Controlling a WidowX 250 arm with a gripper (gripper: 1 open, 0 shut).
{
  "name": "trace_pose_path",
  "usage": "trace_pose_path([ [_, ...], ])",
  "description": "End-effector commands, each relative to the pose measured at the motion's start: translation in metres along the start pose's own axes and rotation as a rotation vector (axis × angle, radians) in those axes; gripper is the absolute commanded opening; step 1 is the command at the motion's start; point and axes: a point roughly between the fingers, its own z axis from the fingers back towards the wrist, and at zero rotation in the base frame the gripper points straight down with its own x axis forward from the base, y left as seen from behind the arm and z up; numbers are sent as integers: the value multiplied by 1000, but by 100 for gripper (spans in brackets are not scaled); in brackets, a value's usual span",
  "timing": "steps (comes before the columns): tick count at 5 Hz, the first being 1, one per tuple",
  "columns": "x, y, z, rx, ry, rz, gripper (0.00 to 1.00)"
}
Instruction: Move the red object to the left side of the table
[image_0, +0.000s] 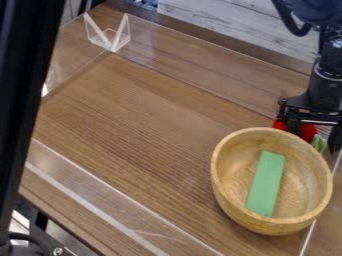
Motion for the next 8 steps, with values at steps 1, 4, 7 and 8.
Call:
trace_pose_path([
  [1,11,11,-2,9,-23,58,100],
  [4,14,20,-1,36,-24,117,100],
  [7,3,80,34,-24,-52,90,100],
  [8,-2,114,43,-19,-71,152,100],
])
